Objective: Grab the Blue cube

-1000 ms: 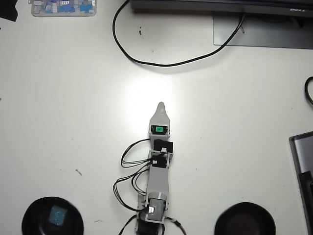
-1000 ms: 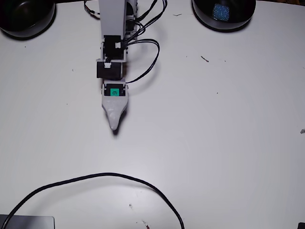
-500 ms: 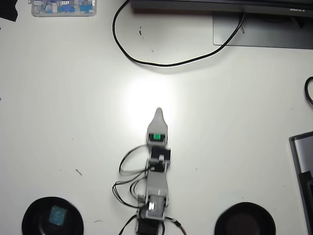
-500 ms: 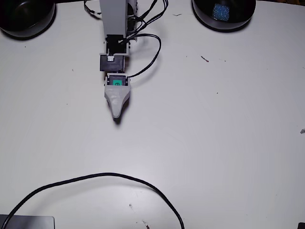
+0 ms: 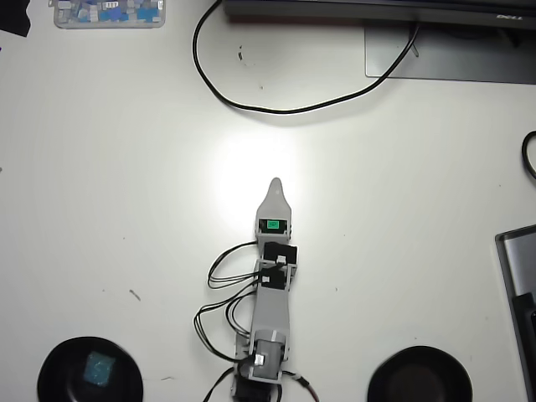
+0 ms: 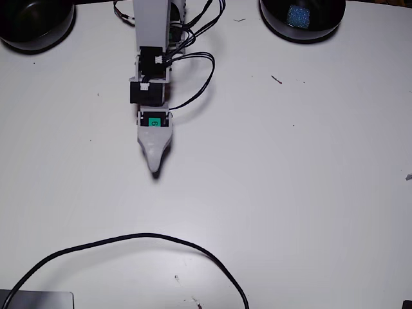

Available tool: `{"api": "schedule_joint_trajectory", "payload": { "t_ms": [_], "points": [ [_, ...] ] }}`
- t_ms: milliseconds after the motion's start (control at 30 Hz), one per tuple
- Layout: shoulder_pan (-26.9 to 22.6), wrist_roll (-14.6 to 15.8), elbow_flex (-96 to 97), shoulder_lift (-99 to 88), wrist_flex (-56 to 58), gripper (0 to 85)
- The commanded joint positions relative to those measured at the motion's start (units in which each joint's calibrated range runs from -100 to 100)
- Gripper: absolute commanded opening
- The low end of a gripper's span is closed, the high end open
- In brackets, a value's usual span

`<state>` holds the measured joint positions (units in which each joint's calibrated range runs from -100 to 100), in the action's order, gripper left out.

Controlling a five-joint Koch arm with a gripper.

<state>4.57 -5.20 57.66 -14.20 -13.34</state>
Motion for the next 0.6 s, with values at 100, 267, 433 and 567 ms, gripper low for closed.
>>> {"api": "schedule_joint_trajectory", "payload": {
  "t_ms": [100, 267, 433, 567],
  "points": [
    [-1.0, -0.2, -4.7, -3.0, 3.3, 49.0],
    [-1.4, -0.2, -5.3, -1.9, 3.3, 49.0],
    [-1.4, -0.1, -4.2, -1.9, 2.1, 49.0],
    [-1.4, -0.1, -4.1, -1.9, 2.0, 49.0]
  ]
}}
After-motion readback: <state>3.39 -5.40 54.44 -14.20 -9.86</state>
